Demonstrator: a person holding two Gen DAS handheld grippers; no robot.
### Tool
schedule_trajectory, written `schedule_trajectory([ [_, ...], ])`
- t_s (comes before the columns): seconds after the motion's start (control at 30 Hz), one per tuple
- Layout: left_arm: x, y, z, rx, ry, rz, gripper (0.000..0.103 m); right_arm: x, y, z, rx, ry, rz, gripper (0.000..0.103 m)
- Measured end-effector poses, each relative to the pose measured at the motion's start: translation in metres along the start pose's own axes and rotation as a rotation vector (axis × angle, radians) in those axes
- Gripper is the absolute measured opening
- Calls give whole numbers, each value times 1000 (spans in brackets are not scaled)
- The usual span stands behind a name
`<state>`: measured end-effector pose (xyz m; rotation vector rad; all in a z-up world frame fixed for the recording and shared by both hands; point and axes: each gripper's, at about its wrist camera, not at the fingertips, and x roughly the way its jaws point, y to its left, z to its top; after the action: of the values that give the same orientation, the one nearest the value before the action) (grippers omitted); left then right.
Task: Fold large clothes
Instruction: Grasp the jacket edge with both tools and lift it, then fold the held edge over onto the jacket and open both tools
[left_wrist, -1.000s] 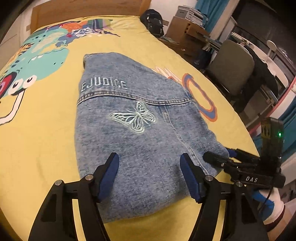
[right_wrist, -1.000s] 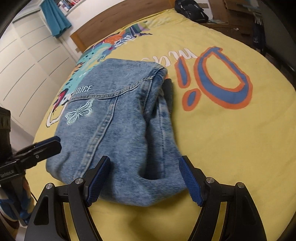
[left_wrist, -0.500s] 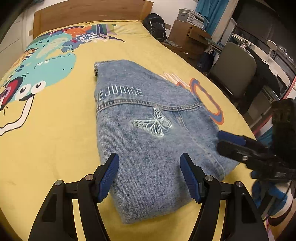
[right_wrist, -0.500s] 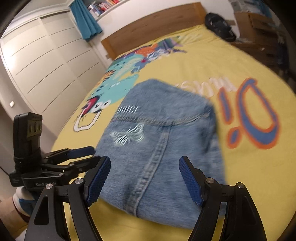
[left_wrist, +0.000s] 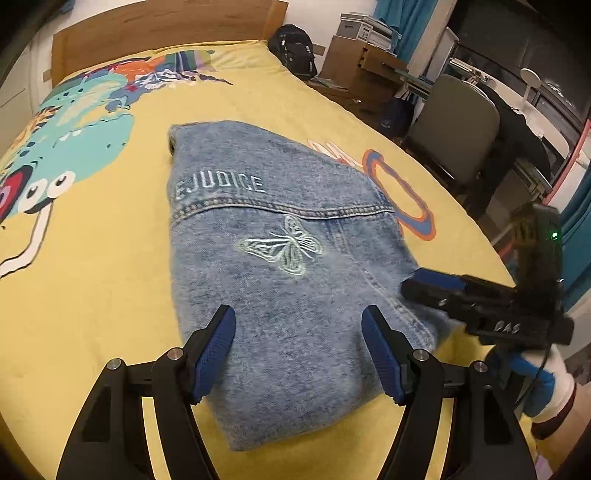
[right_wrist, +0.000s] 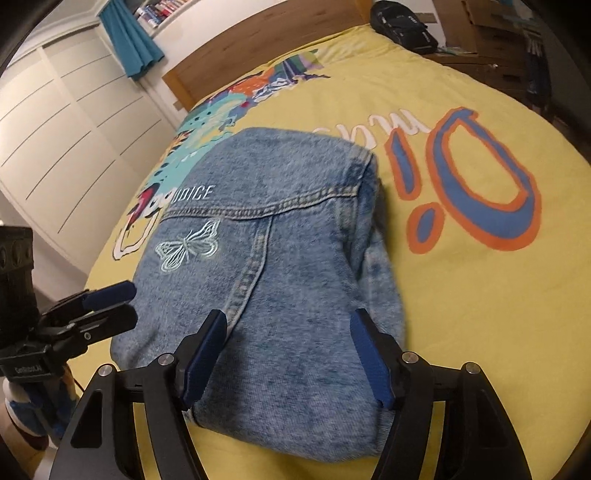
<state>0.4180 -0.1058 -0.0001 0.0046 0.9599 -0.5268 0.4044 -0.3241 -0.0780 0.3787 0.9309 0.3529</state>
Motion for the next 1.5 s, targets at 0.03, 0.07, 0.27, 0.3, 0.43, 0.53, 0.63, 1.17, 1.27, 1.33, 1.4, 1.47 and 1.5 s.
schedule_trajectory([
  [0.03, -2, 3, 1, -6, -6, 10, 65, -4, 2, 3, -5, -8, 0, 72],
  [0.07, -4, 8, 3, -18, -12, 20, 66, -5, 4, 7, -11, -13, -2, 72],
  [0.27, -3, 43, 8, -128, -9, 25, 73, -3, -3, 24, 1, -2, -77, 76],
  [0.3, 2, 49, 8, -147, 5, 16, 74, 0, -7, 25, 13, 11, -88, 77],
  [0.43, 23, 64, 8, -207, 59, -44, 75, 24, -24, 26, 76, 109, -80, 78],
  [0.53, 32, 70, 11, -236, 70, -89, 80, 41, -30, 23, 92, 173, -41, 78],
  [0.63, 44, 72, 16, -236, 98, -123, 81, 49, -34, 23, 98, 196, 2, 78],
  [1.17, 1, 98, 29, -278, 20, -299, 42, 46, -16, 34, 87, 150, 251, 25],
  [1.27, -30, 108, 34, -251, -24, -271, 42, 37, 4, 38, 65, 117, 284, 25],
  [1.33, -49, 116, 32, -237, -42, -247, 42, 36, 22, 41, 43, 101, 304, 24],
  [1.4, -61, 122, 24, -235, -49, -225, 42, 37, 34, 36, 36, 99, 324, 25],
  [1.47, -65, 128, 12, -243, -42, -205, 42, 45, 46, 31, 35, 111, 344, 25],
  [1.5, -65, 130, 4, -247, -33, -194, 42, 49, 49, 30, 35, 119, 348, 25],
])
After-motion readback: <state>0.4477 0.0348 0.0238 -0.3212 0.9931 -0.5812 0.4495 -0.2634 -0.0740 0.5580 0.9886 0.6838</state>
